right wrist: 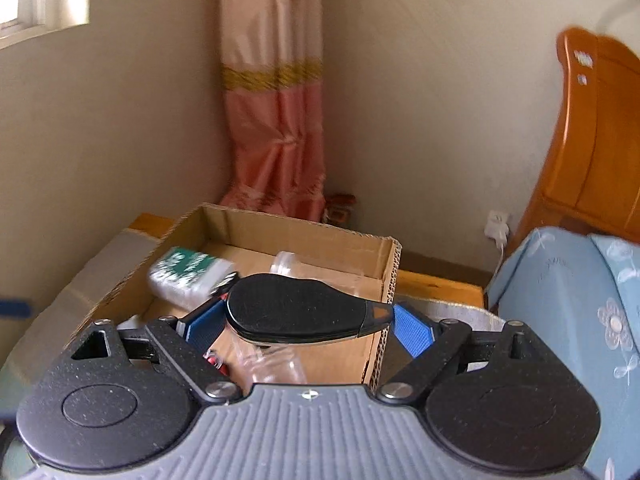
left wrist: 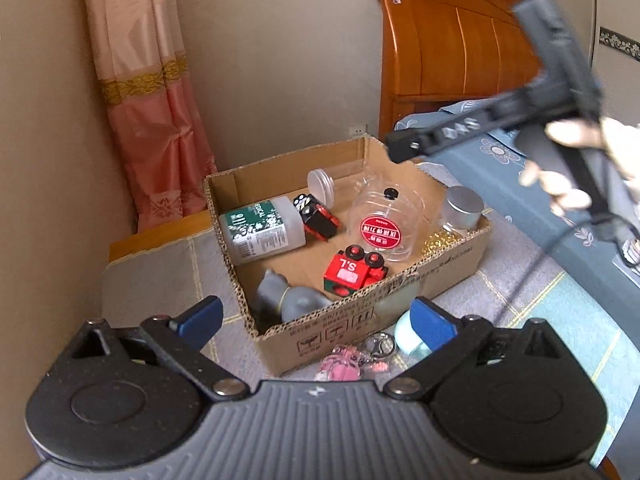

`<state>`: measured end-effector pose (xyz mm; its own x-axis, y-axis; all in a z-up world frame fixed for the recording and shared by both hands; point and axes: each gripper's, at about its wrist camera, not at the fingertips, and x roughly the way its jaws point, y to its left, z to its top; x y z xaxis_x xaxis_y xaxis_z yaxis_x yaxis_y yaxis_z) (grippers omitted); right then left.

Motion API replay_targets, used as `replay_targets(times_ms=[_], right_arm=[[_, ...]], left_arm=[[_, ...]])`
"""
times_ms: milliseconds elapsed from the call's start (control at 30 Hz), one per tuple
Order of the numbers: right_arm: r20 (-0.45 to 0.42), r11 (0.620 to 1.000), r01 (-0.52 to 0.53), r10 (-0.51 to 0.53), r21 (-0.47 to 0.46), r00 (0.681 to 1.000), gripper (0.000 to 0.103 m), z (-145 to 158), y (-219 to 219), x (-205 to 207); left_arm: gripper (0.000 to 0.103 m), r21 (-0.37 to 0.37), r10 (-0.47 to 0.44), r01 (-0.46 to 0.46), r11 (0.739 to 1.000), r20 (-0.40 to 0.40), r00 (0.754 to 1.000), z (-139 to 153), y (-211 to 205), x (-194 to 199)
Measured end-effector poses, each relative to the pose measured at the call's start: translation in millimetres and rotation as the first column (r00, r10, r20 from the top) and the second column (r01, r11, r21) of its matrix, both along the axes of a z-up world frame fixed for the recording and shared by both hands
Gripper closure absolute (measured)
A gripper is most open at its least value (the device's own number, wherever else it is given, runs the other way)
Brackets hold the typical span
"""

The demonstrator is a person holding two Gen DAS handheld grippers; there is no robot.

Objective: Organize rigid objects
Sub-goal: 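Carry the train and black case into the box while opening both tools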

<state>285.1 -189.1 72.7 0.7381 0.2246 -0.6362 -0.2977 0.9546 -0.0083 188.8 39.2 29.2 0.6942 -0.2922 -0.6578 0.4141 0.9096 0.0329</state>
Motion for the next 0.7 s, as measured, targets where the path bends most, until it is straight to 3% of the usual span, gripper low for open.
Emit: replay_targets(times_ms=[300,433,700], right_arm=[[-0.104,0.996,0.080,-0.076,0.029,0.992,0.009,-17.7,3.9,31.6],[-0.092,0.997,0.076,-0.074,0.015,0.993,0.001,-14.9,5.9,24.9],[-0.042,0.999,0.034,-0.035,-0.016,0.999,0.000,7.7,15.1,-5.3]], left_arm=[[0.003,0.012,0.016,-0.016,1.000,0.016,1.000,-4.1,10.2,-7.2],[0.003,0.006,0.026,-0.026,1.000,0.006,1.000,-6.2,14.2,-9.1],[0.003,0.048,0.063,-0.064,0.997,0.024,0.998,-5.1,15.1,-26.3]])
